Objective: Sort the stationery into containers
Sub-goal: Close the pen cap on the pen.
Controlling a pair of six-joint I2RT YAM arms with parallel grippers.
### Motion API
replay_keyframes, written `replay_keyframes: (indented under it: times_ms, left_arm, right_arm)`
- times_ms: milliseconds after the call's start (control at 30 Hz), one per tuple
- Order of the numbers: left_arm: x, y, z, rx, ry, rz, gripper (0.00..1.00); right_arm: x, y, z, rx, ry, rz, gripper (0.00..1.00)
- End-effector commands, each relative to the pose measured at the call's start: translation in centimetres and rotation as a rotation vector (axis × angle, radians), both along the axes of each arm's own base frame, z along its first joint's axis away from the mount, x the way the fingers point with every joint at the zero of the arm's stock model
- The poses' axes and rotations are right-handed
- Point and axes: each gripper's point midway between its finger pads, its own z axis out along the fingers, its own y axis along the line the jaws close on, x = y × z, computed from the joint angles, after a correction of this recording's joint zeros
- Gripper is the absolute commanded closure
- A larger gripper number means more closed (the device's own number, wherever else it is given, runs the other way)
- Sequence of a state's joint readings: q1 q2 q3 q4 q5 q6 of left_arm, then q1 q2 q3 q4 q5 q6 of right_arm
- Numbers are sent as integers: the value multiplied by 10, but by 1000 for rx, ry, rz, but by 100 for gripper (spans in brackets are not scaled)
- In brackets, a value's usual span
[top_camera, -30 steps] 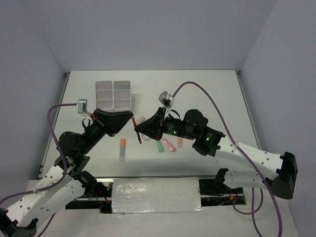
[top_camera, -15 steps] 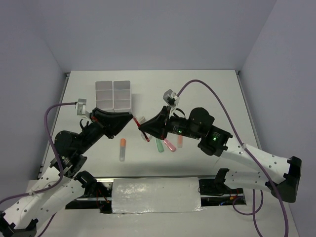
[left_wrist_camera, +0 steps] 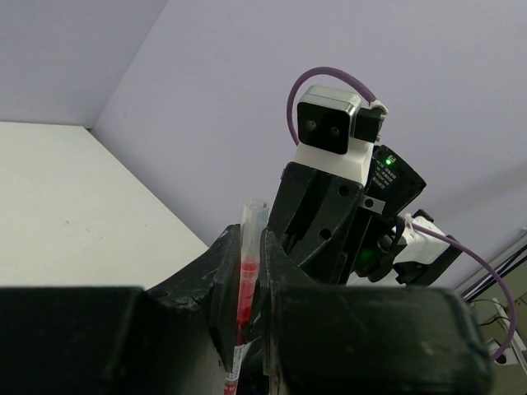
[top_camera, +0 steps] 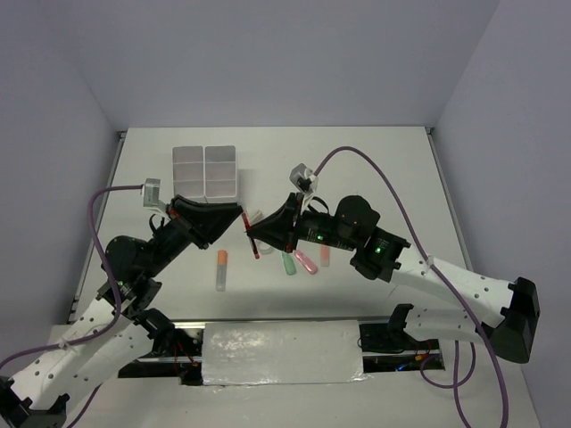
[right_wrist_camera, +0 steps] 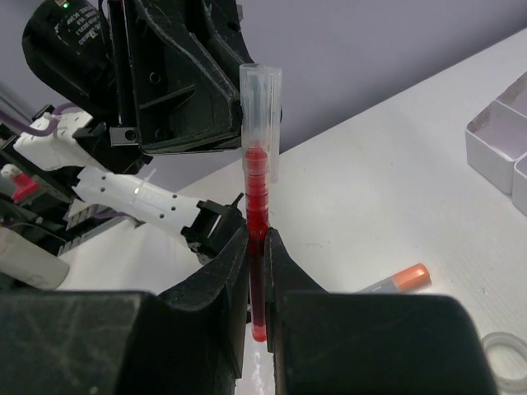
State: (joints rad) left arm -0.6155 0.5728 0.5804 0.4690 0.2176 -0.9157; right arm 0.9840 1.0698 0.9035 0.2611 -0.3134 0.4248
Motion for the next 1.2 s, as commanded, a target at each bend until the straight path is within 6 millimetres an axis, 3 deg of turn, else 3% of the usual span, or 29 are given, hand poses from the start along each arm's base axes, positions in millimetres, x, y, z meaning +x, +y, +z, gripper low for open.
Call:
replay_keyframes:
  times_ms: [0,133,433,700,733,767,833,867,1167]
  left_arm:
    - [-16,-14,-5,75,15,-112,100]
    - [-15,-11,-2,106,23,-88,100]
    - [-9,-12,-23,196,78,-71,100]
    - [-13,-4,-14,186,12,-39,100]
    - [-14,-3,-10,183,2,-32,96]
    - [-13,-2,-10,186,2,-26,81]
    - [-14,-1,-5,188,-13,-20,75]
    - [-13,-1,-5,189,-12,-17,67]
    - [-17,3,18,163,-81,-4,47]
  right_arm:
    - [4,-4,73,169,-161,-22,100]
    - [-1,-5,71,149,-219,-1,100]
    - [1,-12,71,140,-246,-27,100]
    - [3,-6,65,120,-220,-18,100]
    - [4,-5,63,116,-218,-16,100]
    - [4,-4,61,111,-213,-13,100]
    - [4,-2,59,105,-207,-11,100]
    - [4,-2,57,103,-206,-10,100]
    - [3,0,53,96,-197,0,100]
